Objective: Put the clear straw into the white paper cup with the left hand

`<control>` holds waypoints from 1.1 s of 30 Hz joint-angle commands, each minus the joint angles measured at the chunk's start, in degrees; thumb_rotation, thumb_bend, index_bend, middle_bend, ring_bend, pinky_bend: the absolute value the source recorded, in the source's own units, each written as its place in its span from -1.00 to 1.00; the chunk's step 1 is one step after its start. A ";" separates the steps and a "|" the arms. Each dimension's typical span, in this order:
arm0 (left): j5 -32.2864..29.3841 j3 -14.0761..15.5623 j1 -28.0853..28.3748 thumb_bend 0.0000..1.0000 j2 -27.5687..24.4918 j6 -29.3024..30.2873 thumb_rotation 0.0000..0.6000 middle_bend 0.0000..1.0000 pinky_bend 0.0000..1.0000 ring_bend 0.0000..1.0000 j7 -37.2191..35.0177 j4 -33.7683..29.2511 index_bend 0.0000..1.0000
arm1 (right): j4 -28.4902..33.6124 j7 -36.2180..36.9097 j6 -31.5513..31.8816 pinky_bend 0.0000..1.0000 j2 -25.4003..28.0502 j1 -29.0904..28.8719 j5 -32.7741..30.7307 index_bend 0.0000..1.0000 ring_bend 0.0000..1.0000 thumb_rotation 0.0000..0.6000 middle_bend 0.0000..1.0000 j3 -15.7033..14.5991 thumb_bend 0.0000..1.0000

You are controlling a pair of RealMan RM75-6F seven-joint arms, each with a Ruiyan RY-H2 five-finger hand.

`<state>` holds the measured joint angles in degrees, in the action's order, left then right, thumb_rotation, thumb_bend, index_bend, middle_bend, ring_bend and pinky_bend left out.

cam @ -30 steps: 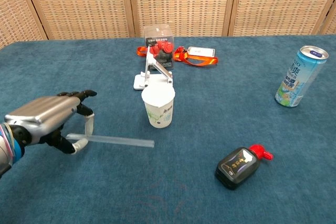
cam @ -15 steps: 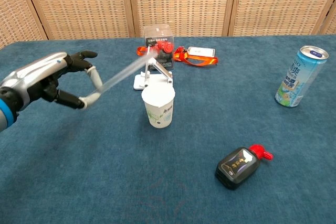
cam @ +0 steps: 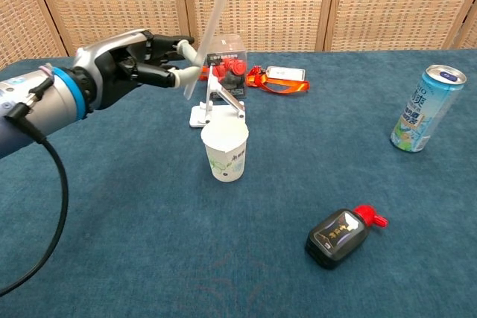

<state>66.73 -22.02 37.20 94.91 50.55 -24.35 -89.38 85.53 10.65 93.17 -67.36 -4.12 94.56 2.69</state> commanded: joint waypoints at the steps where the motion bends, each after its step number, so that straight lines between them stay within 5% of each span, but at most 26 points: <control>1: -0.54 -0.22 1.16 -0.17 0.76 -1.15 1.00 -1.00 -1.00 -1.00 -0.55 1.13 0.25 | -0.10 0.19 -0.09 -1.00 -0.01 -0.03 -0.21 -0.89 -1.00 1.00 -1.00 0.10 -0.82; 14: 1.00 2.92 2.92 -0.17 3.16 -2.60 1.00 -1.00 -1.00 -1.00 -2.43 5.62 0.26 | -0.33 0.73 -0.32 -1.00 0.05 -0.07 -0.57 -0.89 -1.00 1.00 -1.00 0.19 -0.82; 33: 0.46 3.82 4.04 -0.17 4.22 -4.09 1.00 -1.00 -1.00 -1.00 -5.01 9.15 0.26 | -0.19 1.05 -0.24 -1.00 0.25 -0.01 -0.30 -0.90 -1.00 1.00 -1.00 0.01 -0.82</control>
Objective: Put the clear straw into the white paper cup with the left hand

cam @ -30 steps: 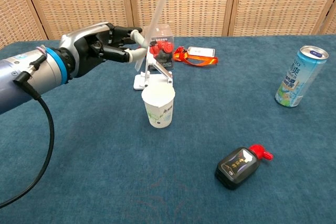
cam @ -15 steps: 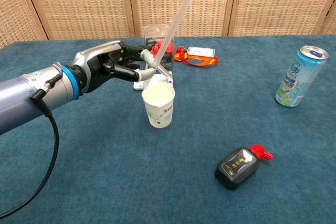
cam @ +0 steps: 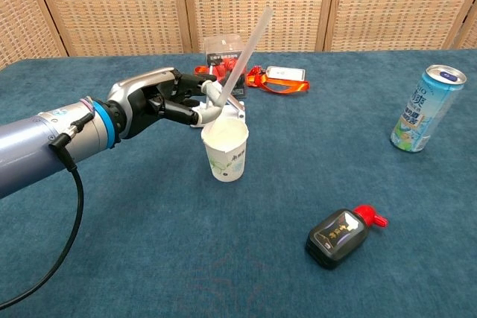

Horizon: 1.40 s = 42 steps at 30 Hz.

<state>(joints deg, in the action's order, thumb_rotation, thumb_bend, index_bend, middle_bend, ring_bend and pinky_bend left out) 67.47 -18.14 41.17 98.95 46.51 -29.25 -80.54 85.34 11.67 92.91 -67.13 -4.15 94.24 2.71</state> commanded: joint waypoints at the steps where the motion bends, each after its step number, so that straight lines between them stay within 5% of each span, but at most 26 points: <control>1: -0.41 -0.04 0.08 -0.17 0.27 -0.07 1.00 -1.00 -1.00 -1.00 -0.13 0.47 0.26 | 0.00 0.05 0.06 -1.00 0.03 0.01 0.06 -0.89 -1.00 1.00 -1.00 -0.02 -0.82; 5: -0.79 0.15 0.19 -0.17 0.30 -0.51 1.00 -1.00 -1.00 -1.00 -0.19 0.86 0.18 | 0.03 0.07 0.07 -1.00 0.04 0.01 0.17 -0.89 -1.00 1.00 -1.00 -0.07 -0.82; 9: -0.15 0.50 0.29 -0.33 -0.18 -0.89 1.00 -1.00 -1.00 -1.00 -0.46 0.71 -0.44 | 0.01 0.10 0.09 -1.00 -0.01 -0.01 0.19 -0.89 -1.00 1.00 -1.00 -0.05 -0.82; 11: 0.26 0.58 0.26 -0.40 -0.62 -1.22 1.00 -1.00 -1.00 -1.00 -1.23 0.23 -0.55 | 0.01 0.05 0.14 -1.00 -0.03 -0.01 0.32 -0.89 -1.00 1.00 -1.00 -0.10 -0.82; 35: 2.77 -0.21 -1.90 -0.41 -4.51 2.31 1.00 -1.00 -1.00 -1.00 -7.02 -5.32 -0.59 | 0.30 0.22 0.72 -1.00 0.08 0.17 0.86 -0.89 -1.00 1.00 -1.00 -0.29 -0.82; 42: -3.12 -1.84 -0.82 -0.42 -6.37 1.48 1.00 -1.00 -1.00 -1.00 -1.41 -7.71 -0.54 | 0.46 0.08 0.77 -1.00 0.09 0.19 0.97 -0.89 -1.00 1.00 -1.00 -0.34 -0.82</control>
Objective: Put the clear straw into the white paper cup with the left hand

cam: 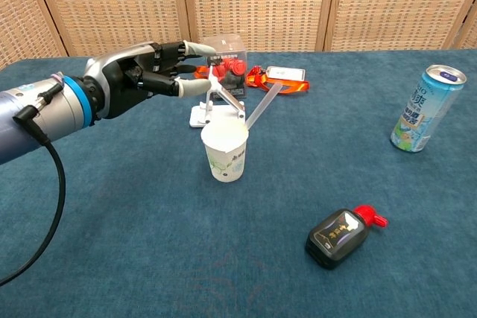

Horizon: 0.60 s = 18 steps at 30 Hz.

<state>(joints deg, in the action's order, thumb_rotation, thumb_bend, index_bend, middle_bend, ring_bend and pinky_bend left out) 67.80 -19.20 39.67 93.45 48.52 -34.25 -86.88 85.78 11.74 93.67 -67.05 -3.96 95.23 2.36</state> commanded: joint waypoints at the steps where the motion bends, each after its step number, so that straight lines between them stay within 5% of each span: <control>1: -4.84 -0.94 1.00 -0.42 -1.19 -0.87 1.00 -1.00 -1.00 -1.00 5.03 -1.87 -0.53 | 0.02 0.02 -0.02 -1.00 0.02 0.00 -0.03 -0.89 -1.00 1.00 -1.00 0.01 -0.82; 7: -11.26 -2.65 2.54 -0.41 -3.11 -0.92 1.00 -1.00 -1.00 -1.00 11.22 -6.42 -0.49 | -0.04 0.26 -0.19 -1.00 0.09 -0.03 -0.22 -0.89 -1.00 1.00 -1.00 0.04 -0.82; 18: -3.47 -5.00 -2.58 -0.41 -12.63 4.54 1.00 -1.00 -1.00 -1.00 7.79 -16.10 -0.58 | 0.07 -0.20 -0.06 -1.00 0.00 0.01 0.10 -0.89 -1.00 1.00 -1.00 -0.10 -0.82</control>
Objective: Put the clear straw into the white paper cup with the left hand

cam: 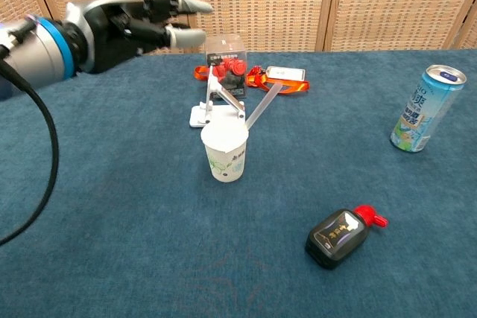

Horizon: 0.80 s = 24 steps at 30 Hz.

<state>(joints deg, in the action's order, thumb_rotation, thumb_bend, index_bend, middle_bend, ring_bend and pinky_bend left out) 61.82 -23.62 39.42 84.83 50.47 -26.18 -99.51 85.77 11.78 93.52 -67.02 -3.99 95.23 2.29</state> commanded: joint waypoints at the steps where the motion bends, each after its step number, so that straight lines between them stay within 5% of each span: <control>1: 3.17 -0.45 -3.07 -0.41 -5.37 3.20 1.00 -1.00 -1.00 -1.00 -0.13 -4.47 -0.60 | 0.14 -0.37 0.19 -1.00 -0.05 0.08 0.14 -0.89 -1.00 1.00 -1.00 -0.02 -0.82; 7: 7.85 3.62 -8.43 -0.41 -12.92 8.35 1.00 -1.00 -1.00 -1.00 4.97 -8.03 -0.75 | 0.12 -0.70 0.65 -1.00 0.01 0.31 -0.20 -0.89 -1.00 1.00 -1.00 0.25 -0.82; 11: 10.17 8.39 -12.18 -0.41 -15.65 13.73 1.00 -1.00 -1.00 -1.00 14.89 -7.96 -0.92 | 0.28 -1.71 0.77 -1.00 -0.19 0.39 -0.16 -0.89 -1.00 1.00 -1.00 0.30 -0.82; 18: 14.66 15.94 -19.88 -0.43 -12.99 28.79 1.00 -1.00 -1.00 -1.00 36.65 -2.57 -1.00 | 0.37 -3.97 0.91 -1.00 -0.86 0.46 -0.11 -0.90 -1.00 1.00 -1.00 0.43 -0.82; 24: 16.33 19.92 -25.68 -0.65 -10.49 36.34 1.00 -1.00 -1.00 -1.00 41.98 1.14 -1.00 | 0.52 -4.70 0.93 -1.00 -1.13 0.37 -0.07 -0.91 -1.00 1.00 -1.00 0.59 -0.82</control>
<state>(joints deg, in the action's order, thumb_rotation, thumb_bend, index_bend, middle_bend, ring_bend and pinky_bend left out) 76.31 -6.71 17.18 72.92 83.43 13.54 -100.83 86.27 7.13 94.44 -68.12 -3.60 95.13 2.88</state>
